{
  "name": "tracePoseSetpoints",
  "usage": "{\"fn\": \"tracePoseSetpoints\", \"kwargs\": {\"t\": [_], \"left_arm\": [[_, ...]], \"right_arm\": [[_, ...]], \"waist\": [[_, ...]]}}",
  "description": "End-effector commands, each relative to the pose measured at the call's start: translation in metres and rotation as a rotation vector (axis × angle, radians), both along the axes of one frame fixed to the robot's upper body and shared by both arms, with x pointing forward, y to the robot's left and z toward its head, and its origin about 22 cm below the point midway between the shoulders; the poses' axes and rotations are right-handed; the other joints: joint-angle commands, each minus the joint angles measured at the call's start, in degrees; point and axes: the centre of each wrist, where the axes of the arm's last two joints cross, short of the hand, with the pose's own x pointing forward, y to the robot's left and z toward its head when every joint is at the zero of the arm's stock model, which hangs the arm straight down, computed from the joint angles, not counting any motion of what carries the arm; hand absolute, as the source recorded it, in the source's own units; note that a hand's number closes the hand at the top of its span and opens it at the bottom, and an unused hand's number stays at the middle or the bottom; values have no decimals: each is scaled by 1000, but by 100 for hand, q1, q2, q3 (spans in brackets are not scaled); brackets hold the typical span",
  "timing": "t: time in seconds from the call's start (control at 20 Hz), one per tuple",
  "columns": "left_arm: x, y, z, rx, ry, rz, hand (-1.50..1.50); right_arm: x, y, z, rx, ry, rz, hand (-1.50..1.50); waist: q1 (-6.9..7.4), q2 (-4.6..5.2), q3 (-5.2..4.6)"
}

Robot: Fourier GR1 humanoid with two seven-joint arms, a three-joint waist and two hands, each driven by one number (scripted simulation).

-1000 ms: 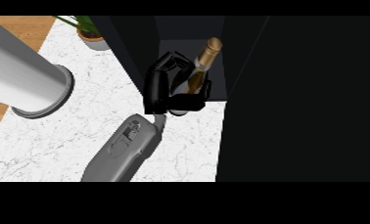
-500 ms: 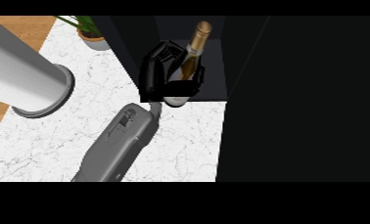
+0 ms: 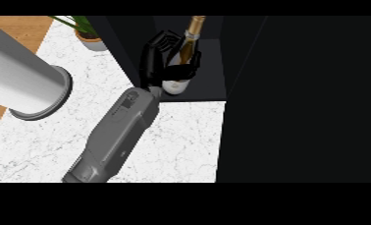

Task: Pick up the wine, place it into the cabinet and close the cabinet

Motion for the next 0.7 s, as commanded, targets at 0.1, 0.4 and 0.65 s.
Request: {"fn": "tracePoseSetpoints", "kwargs": {"t": [0.1,0.4,0.65], "left_arm": [[15,-12,16,0,20,30,150],[33,5,9,66,-59,77,150],[42,1,12,84,-77,122,150]], "right_arm": [[-25,-12,11,22,-45,58,-150],[-28,0,10,48,-14,59,-150],[-13,1,5,45,-31,59,-150]], "waist": [[-38,-5,3],[-58,15,-2],[-100,43,-1]]}}
